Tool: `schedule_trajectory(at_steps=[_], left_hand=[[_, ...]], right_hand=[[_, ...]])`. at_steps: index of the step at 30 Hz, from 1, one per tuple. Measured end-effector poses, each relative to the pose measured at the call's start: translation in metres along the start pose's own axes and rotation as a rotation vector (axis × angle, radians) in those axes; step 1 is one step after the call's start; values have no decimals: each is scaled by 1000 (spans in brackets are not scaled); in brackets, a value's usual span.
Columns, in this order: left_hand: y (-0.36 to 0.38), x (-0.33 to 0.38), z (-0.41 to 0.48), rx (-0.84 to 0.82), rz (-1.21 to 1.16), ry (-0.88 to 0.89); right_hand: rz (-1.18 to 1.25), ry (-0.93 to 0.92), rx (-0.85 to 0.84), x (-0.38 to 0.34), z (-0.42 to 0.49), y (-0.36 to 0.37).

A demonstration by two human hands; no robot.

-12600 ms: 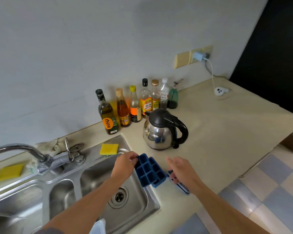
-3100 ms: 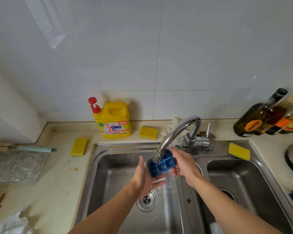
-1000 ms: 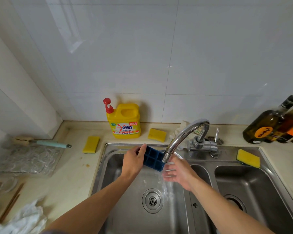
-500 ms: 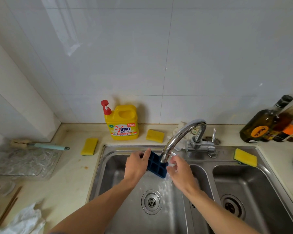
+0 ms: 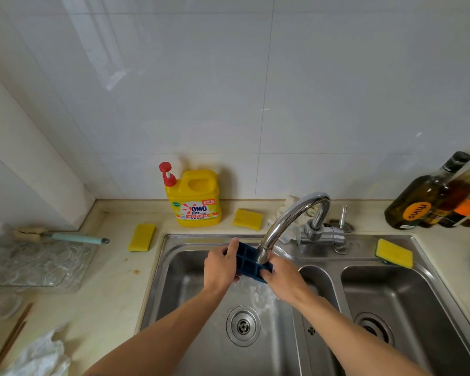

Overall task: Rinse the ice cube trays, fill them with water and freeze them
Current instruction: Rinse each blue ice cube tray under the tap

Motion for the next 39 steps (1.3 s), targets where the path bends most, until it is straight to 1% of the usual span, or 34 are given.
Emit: schedule_trajectory(at_steps=[2,5,8,11,14,17,20,24,27,30,32,34,37,39], left_hand=[[0,-1,0,-14,6,-5],[1,-4,0,-54,-49,-19],[10,-12,0,-159,-114,-76],[25,-28,-6,-303,-227,-254],[41,-42,-14,-373,-309,-419],[56,-52,-21,-443,-311,-492],[65,-54,-23,-468,-251,-505],[69,-50,-18,-395,-137,-481],[72,-45,-15,-332,-145,-449],[71,-40,-10,-256,-163,-399],[68,-36,-9,-256,-152,-372],[68,-34,-12,-315,-228,-397],[64,-33,-16,-427,-419,-451],[57,-36,-14,-384,-486,-458]], right_hand=[[-13,0,-17,2,0,1],[38,-18,11,1,-2,-1],[58,6,15,2,-3,-6],[-39,9,21,5,-7,-14],[-161,-13,-15,6,-14,-15],[-141,4,40,11,-21,-20],[-3,79,60,22,-26,-26],[190,131,28,27,-30,-24],[280,139,54,24,-30,-25],[500,254,40,32,-27,-24],[688,353,-46,36,-27,-17],[820,375,-99,35,-26,-14],[869,397,-69,38,-24,-16],[893,426,-68,39,-23,-15]])
Point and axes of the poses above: each hand's wrist, its own z-axis towards the middle knuckle, its own y-axis out of the palm, x = y × z, the point moved 6 cm from there along z, towards the middle knuckle, and after that the axes turned 5 degrees about y, right-handed, at the moved point
